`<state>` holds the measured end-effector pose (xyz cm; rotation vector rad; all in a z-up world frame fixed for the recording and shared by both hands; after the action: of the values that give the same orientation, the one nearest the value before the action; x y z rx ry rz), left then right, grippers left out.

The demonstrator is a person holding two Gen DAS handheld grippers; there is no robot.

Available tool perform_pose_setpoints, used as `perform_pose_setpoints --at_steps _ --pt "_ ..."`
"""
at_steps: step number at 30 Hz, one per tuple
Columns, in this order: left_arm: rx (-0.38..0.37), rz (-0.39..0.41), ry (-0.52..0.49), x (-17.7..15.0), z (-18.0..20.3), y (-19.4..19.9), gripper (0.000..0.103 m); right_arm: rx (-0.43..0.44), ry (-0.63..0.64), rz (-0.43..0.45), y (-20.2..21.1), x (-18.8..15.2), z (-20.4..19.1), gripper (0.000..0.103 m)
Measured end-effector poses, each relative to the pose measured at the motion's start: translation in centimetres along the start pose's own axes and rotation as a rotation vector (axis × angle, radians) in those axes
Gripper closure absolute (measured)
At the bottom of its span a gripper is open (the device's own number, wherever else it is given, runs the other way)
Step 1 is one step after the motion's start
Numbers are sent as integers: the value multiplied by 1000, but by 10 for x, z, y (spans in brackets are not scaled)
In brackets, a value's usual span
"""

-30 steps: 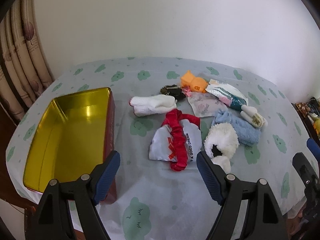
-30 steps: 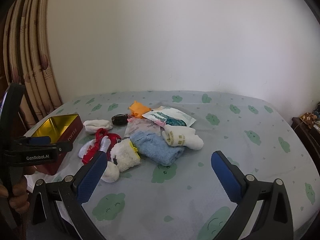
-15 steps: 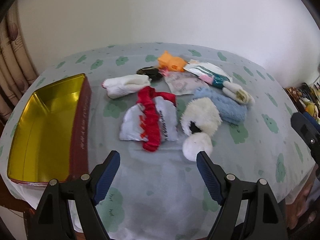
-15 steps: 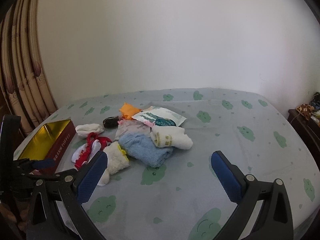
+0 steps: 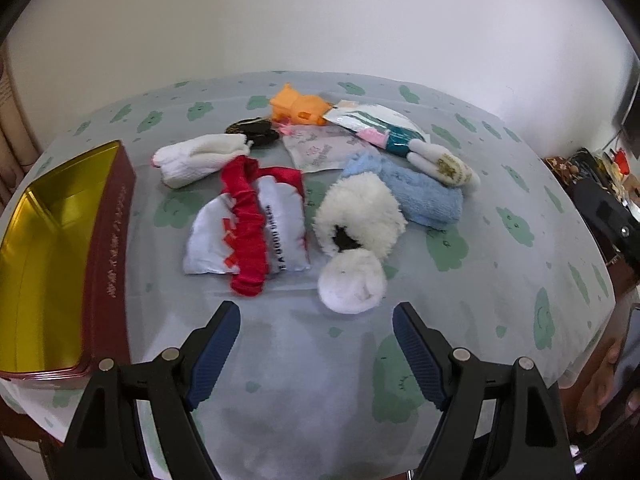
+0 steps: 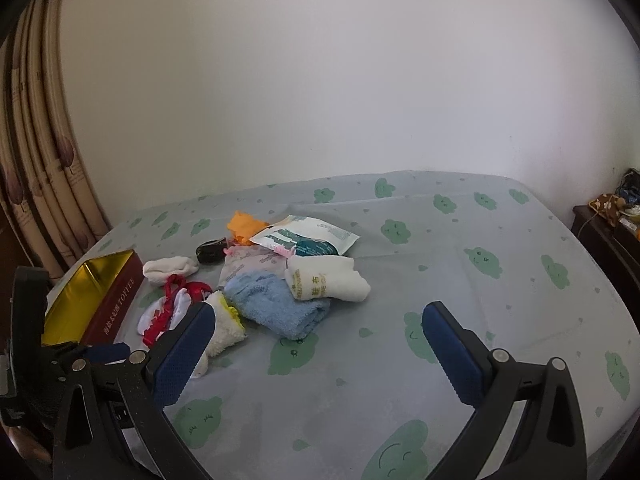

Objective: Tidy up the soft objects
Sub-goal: 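Move the left tool toward the small white fluffy ball, then grasp the white fluffy ball with the left gripper while the right grasps the white towel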

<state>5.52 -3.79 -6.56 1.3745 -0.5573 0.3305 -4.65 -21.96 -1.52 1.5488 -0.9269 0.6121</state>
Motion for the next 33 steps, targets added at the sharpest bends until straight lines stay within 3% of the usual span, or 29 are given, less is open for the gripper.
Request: perform_pose_setpoints --at_steps 10,20,22,24,31,33 --pt "-69 -11 -18 4 13 -13 22 1 -1 -14 -3 -3 -1 0" --pt "-32 -11 -57 4 20 -21 22 5 -2 -35 -10 -7 1 0" --pt "-22 -3 -80 4 23 -21 25 4 -6 -38 -10 -7 2 0" --pt "-14 -7 -99 3 25 -23 35 4 -10 -41 -11 -8 3 0" --pt "-12 -22 -113 0 27 -28 43 6 -20 -54 -14 -9 5 0" --pt "-9 -26 -120 0 28 -29 56 7 -24 -57 -15 -9 6 0"
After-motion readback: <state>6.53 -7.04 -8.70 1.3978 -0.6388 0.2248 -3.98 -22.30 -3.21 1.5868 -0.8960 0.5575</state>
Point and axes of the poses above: each gripper's, at about its wrist camera, not at the fingertips, and y roughly against the way its jaws point, z to its right, x to its top, the point moved 5 cm from there along -y, roughly the way its jaws point
